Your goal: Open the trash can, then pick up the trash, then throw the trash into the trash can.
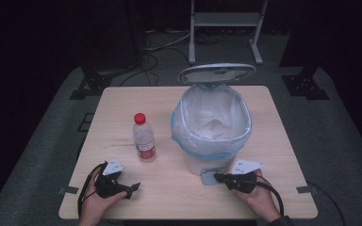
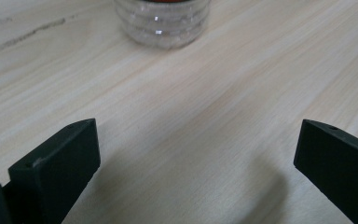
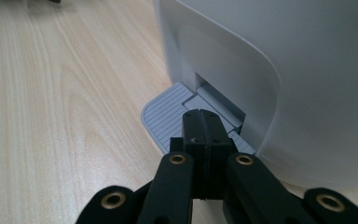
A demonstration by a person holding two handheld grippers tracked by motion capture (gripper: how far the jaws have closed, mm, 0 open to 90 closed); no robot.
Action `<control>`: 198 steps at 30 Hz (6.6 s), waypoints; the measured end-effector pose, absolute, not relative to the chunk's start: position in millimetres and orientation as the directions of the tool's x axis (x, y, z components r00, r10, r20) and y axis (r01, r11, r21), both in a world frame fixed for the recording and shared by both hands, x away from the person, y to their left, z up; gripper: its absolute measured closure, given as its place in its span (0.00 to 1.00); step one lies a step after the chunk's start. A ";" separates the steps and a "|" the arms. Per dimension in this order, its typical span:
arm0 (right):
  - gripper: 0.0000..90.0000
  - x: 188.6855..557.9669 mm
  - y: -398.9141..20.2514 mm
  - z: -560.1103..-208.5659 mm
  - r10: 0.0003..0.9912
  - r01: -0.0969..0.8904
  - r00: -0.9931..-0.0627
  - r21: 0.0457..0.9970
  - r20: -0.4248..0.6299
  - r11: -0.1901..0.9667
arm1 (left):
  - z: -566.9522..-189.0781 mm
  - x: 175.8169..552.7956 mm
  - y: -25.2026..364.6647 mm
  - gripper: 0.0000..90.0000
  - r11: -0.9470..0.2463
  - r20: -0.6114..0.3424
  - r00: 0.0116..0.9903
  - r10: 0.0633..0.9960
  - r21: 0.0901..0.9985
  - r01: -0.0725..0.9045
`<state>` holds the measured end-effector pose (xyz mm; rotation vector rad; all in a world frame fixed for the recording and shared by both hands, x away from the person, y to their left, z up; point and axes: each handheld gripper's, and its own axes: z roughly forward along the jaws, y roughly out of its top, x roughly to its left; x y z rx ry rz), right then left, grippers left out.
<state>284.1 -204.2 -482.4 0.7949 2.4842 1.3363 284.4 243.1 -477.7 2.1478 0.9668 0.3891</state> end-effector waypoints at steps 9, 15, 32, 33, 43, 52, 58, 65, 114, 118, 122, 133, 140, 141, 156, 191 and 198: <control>1.00 284.4 -204.3 -482.5 0.549 0.361 -0.833 0.822 0.071 0.441 | -465.3 291.0 243.4 0.00 -0.430 -0.030 0.673 0.739 0.748 0.505; 1.00 284.4 -204.3 -482.5 0.549 0.361 -0.833 0.822 0.070 0.442 | -455.8 296.4 243.2 0.00 -0.425 -0.032 0.687 0.726 0.764 0.485; 1.00 284.8 -204.6 -482.5 0.549 0.362 -0.833 0.822 0.073 0.440 | -436.3 316.9 233.6 0.03 -0.408 -0.005 0.703 0.711 0.811 0.419; 1.00 284.8 -204.6 -482.5 0.549 0.362 -0.833 0.821 0.073 0.440 | -434.4 318.4 232.5 0.03 -0.404 -0.006 0.706 0.708 0.816 0.412; 1.00 285.0 -204.7 -482.5 0.549 0.363 -0.833 0.821 0.075 0.439 | -426.4 332.7 221.5 0.05 -0.405 0.011 0.718 0.696 0.832 0.380; 1.00 285.0 -204.7 -482.5 0.549 0.363 -0.833 0.822 0.075 0.439 | -423.7 346.9 216.1 0.08 -0.397 0.019 0.723 0.690 0.846 0.357; 1.00 285.0 -204.7 -482.4 0.549 0.363 -0.833 0.821 0.074 0.440 | -421.0 350.4 214.2 0.12 -0.383 0.015 0.732 0.681 0.859 0.338; 1.00 285.1 -204.7 -482.5 0.549 0.363 -0.833 0.822 0.075 0.439 | -423.2 354.4 213.3 0.14 -0.383 0.014 0.734 0.679 0.860 0.337; 1.00 285.2 -204.8 -482.5 0.549 0.364 -0.833 0.822 0.076 0.438 | -430.4 362.3 211.2 0.30 -0.367 -0.006 0.745 0.667 0.868 0.335; 1.00 285.1 -204.8 -482.5 0.549 0.364 -0.833 0.822 0.075 0.439 | -430.4 362.9 211.5 0.31 -0.369 -0.005 0.749 0.662 0.868 0.331; 1.00 285.2 -204.8 -482.5 0.548 0.364 -0.833 0.821 0.075 0.439 | -429.8 362.4 211.2 0.32 -0.370 -0.002 0.751 0.660 0.869 0.328; 1.00 285.2 -204.8 -482.5 0.549 0.364 -0.832 0.822 0.076 0.439 | -427.8 361.2 213.9 0.33 -0.362 -0.016 0.754 0.656 0.870 0.334; 1.00 285.1 -204.8 -482.5 0.549 0.364 -0.833 0.822 0.076 0.439 | -425.6 360.1 216.8 0.33 -0.350 -0.032 0.762 0.646 0.875 0.333; 1.00 285.2 -204.8 -482.5 0.549 0.364 -0.833 0.822 0.076 0.439 | -425.1 360.0 217.4 0.33 -0.348 -0.034 0.765 0.643 0.877 0.332; 1.00 284.8 -204.6 -482.4 0.549 0.362 -0.833 0.822 0.073 0.441 | -419.2 357.4 224.9 0.33 -0.312 -0.071 0.777 0.626 0.890 0.333; 1.00 285.0 -204.7 -482.5 0.549 0.364 -0.832 0.821 0.075 0.439 | -376.4 353.9 233.8 0.33 -0.242 -0.114 0.830 0.545 0.927 0.286; 1.00 285.0 -204.7 -482.5 0.550 0.364 -0.832 0.822 0.076 0.438 | -368.6 354.9 233.6 0.33 -0.219 -0.126 0.838 0.531 0.935 0.279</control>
